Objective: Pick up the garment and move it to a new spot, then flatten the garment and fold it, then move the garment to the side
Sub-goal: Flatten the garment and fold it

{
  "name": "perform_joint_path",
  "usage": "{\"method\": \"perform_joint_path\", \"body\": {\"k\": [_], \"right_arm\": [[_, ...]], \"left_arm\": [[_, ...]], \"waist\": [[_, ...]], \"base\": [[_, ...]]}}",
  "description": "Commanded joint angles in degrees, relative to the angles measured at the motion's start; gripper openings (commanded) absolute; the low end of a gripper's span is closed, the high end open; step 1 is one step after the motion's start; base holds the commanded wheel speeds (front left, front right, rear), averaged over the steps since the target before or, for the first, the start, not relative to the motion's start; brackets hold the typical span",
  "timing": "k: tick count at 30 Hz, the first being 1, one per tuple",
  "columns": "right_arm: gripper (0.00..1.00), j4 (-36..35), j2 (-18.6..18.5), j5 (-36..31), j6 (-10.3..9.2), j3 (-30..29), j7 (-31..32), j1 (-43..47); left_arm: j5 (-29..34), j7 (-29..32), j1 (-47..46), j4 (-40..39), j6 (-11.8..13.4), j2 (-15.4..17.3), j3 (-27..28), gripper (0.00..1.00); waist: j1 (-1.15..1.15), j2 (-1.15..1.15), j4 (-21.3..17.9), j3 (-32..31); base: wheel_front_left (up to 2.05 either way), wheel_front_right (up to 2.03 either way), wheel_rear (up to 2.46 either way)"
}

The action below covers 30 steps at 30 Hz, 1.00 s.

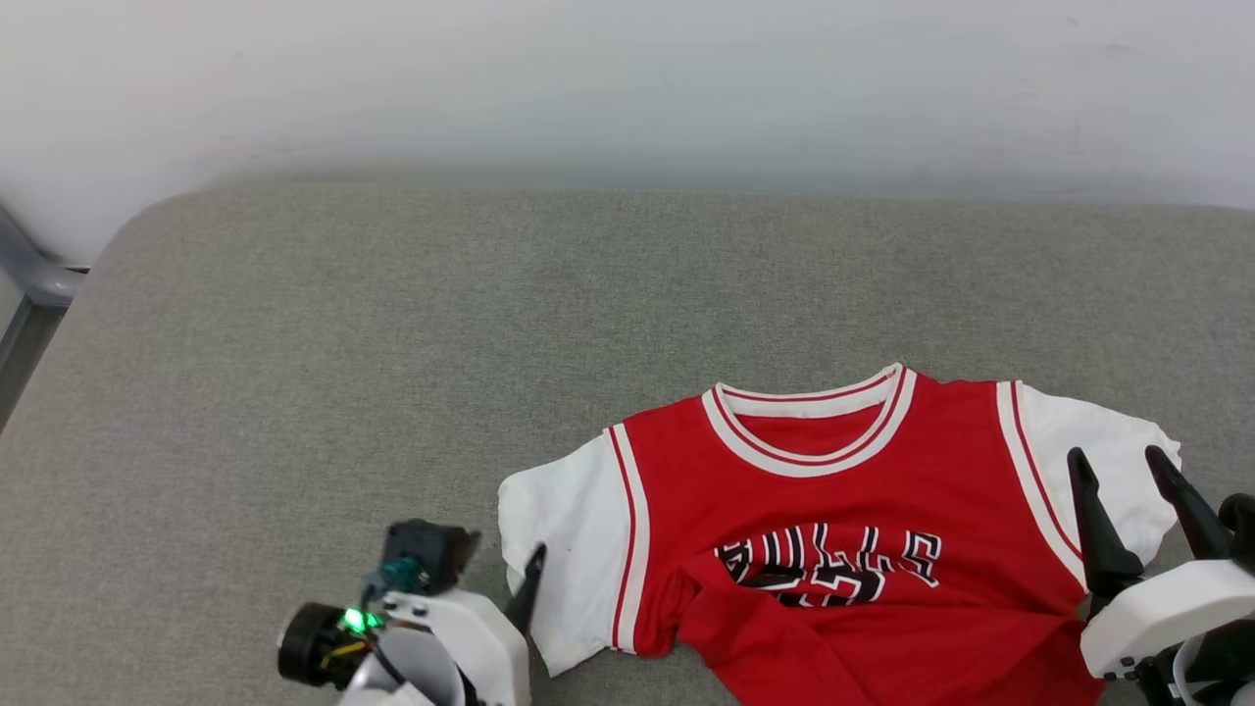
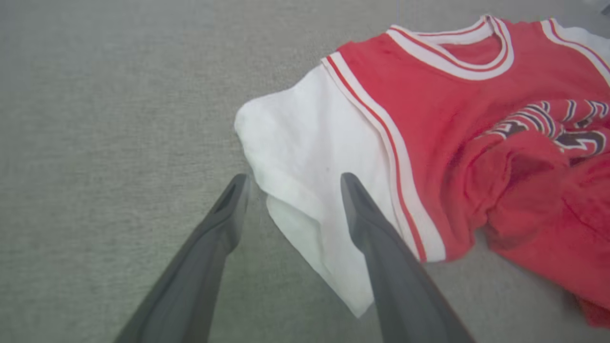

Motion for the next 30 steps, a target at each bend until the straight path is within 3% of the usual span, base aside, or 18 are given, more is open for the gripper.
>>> {"method": "perform_joint_path", "body": {"k": [1, 6, 13, 19, 29, 30], "right_arm": [[1.0, -0.6, 0.1, 0.3, -0.06, -0.1, 0.2, 0.5], [1.0, -2.1, 0.2, 0.4, -0.05, -0.2, 0.8, 0.1], [1.0, -4.5, 0.0, 0.4, -0.05, 0.4, 2.7, -1.0], [1.0, -5.5, 0.6, 0.2, -0.06, 1.2, 3.2, -1.4], [1.0, -6.1, 1.3, -0.1, -0.05, 1.3, 3.0, -2.2], [1.0, -6.2, 1.3, -0.1, -0.05, 1.2, 3.0, -2.2]], "left_arm": [[-0.6, -2.0, -1.1, -1.2, 0.6, 0.4, 1.5, 1.0], [-1.9, -1.0, -4.0, -2.4, 0.1, 2.2, 3.6, 1.0], [-4.2, 11.0, -9.4, -1.7, -1.8, 5.5, 3.4, 1.0], [-3.8, 17.4, -12.2, 1.8, -2.3, 7.0, 2.0, 1.0], [-2.1, 19.5, -12.8, 10.0, -1.9, 7.8, -0.2, 1.0], [-2.1, 20.4, -12.4, 10.9, -2.3, 7.8, -0.8, 0.45]], "waist": [[0.0, 0.0, -0.2, 0.3], [0.0, 0.0, -1.0, 2.1], [0.0, 0.0, -2.4, 5.6], [0.0, 0.0, -3.8, 8.1], [0.0, 0.0, -5.3, 10.4], [0.0, 0.0, -5.4, 10.5]], "base": [[0.0, 0.0, 0.0], [0.0, 0.0, 0.0], [0.0, 0.0, 0.0], [0.0, 0.0, 0.0], [0.0, 0.0, 0.0], [0.0, 0.0, 0.0]]}}
